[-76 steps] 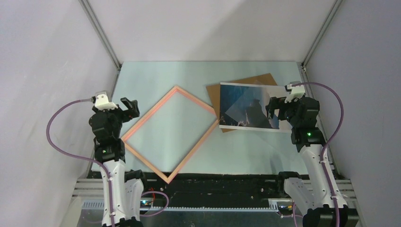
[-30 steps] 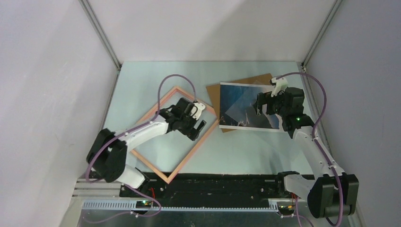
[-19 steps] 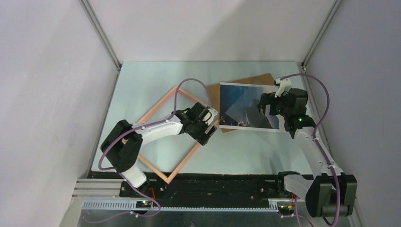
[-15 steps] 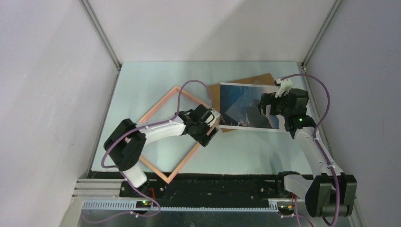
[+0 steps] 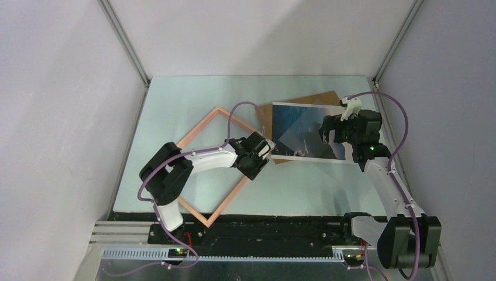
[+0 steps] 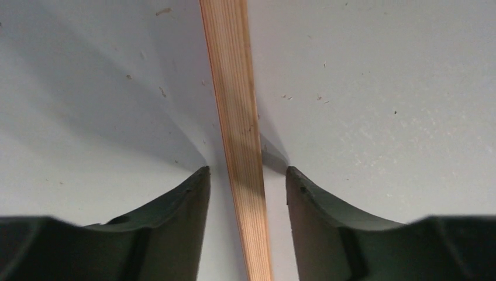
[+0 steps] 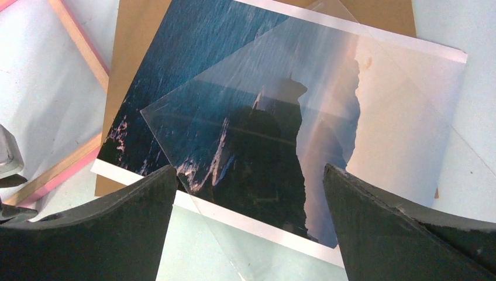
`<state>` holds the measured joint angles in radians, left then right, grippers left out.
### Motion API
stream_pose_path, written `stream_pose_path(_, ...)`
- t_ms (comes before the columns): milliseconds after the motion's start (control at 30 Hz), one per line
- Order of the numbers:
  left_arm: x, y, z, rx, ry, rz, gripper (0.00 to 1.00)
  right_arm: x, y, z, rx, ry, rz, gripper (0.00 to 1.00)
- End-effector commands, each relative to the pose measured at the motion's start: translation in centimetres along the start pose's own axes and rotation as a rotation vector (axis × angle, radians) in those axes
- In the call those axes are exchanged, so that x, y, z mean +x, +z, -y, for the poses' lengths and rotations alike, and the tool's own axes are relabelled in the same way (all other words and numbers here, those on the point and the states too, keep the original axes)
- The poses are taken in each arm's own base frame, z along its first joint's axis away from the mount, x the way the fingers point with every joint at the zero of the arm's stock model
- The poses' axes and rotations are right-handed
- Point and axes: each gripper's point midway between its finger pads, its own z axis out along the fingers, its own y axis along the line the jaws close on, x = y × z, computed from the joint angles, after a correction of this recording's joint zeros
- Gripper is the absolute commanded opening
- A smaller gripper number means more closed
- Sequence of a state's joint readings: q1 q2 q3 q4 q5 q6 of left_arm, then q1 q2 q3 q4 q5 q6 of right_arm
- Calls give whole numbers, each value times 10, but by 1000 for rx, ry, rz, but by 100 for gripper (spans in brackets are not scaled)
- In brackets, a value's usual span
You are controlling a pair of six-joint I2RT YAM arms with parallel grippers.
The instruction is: Put the photo into the frame
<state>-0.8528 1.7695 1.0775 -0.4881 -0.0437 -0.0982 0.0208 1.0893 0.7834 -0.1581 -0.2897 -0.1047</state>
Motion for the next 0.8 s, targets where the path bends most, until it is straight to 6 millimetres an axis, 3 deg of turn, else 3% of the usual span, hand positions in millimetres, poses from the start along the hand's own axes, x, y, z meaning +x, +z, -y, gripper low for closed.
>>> stream_pose_path(0, -16, 2, 2, -6, -18, 32, 51, -10, 1, 0, -8, -7, 41, 100)
stream_pose_path(167, -14, 7, -1, -4, -41, 16, 39, -9, 2, 0, -11, -5, 36, 99)
stream_pose_path(433, -14, 10, -32, 25, -189, 2, 3, -5, 7, -1, -21, -4, 22, 99)
stream_pose_path(767, -18, 14, -58, 48, -324, 1, 0, 5, 19, -14, -51, -21, -13, 99)
